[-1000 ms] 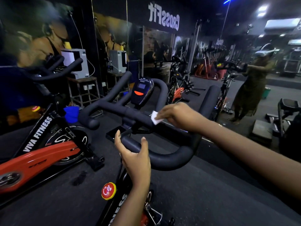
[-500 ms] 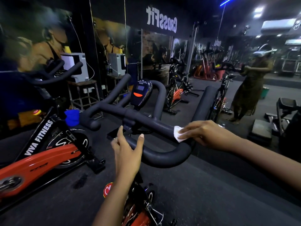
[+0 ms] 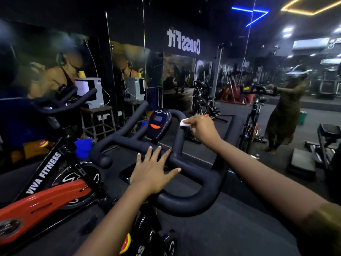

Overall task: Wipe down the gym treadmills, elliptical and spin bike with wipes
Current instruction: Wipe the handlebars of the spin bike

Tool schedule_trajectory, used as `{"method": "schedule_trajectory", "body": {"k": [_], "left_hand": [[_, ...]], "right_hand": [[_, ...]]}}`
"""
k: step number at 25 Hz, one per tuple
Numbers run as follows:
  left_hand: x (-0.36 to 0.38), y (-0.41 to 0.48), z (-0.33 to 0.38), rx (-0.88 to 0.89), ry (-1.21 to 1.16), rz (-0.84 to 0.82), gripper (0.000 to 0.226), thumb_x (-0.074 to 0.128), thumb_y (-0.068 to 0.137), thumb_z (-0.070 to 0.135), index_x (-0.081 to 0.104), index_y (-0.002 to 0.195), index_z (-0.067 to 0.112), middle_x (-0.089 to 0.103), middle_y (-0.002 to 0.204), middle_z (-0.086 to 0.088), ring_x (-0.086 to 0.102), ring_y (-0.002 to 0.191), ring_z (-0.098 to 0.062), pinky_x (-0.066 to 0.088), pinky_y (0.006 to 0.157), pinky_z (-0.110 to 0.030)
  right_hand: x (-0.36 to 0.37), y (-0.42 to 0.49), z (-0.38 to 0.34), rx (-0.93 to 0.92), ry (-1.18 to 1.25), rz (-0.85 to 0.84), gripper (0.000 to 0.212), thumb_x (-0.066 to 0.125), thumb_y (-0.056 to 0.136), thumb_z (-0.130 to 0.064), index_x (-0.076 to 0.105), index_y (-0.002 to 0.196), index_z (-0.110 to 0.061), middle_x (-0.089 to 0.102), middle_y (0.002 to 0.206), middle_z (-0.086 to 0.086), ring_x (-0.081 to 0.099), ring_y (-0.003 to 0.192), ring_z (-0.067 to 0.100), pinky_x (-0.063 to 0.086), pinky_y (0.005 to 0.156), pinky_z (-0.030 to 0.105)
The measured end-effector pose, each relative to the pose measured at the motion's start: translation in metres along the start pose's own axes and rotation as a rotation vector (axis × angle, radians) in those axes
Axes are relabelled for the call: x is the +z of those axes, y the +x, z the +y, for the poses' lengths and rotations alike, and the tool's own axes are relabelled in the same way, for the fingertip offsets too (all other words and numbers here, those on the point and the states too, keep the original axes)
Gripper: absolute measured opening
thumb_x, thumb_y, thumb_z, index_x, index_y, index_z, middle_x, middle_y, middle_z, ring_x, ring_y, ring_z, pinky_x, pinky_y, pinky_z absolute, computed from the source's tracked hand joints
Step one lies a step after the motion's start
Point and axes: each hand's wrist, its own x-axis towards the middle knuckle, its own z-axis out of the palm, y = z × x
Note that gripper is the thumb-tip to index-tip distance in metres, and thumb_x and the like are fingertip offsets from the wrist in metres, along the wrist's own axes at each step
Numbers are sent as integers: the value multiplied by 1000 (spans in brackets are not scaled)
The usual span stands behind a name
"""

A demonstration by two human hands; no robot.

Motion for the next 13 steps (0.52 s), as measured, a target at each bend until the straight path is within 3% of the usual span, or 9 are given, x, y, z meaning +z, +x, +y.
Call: {"method": "schedule_trajectory", "body": {"k": [3,7,9,11,13], "left_hand": [[0,0,2,-18,21,12,72,21,89,70,4,150,36,-3,160,6,-9,146,-20,-4,116,-48],[0,0,3,-26,25,24,71,21,89,69,4,150,37,-2,160,6,-11,146,-20,-5,116,-49],[0,-1,4,-27,36,24,72,21,89,70,2,150,36,-3,160,6,-11,146,-21,-5,116,-49],[-1,-1,5,-30,35,18,73,20,89,70,1,150,36,-5,160,5,-11,146,-21,-6,116,-49],[0,-2,5,-32,35,23,72,20,89,70,0,150,36,-6,159,6,-12,146,-21,-6,117,-49]], "right_hand": [[8,-18,-14,-51,-150,-50,31,50,78,2,71,96,-12,65,96,15,60,94,37,44,75,37],[-1,-79,-35,-247,-54,-122,34,39,76,-17,71,88,-11,64,80,11,63,76,33,48,61,36],[-3,-81,-31,-333,-27,-164,35,41,74,-17,74,86,-13,67,77,9,65,70,29,52,58,33],[-8,-49,-17,-366,-31,-31,31,48,69,-9,76,81,-12,71,75,8,68,67,27,52,57,28],[-14,3,-2,-242,-59,72,29,56,70,2,75,89,-8,71,85,14,68,77,31,53,70,33]]}}
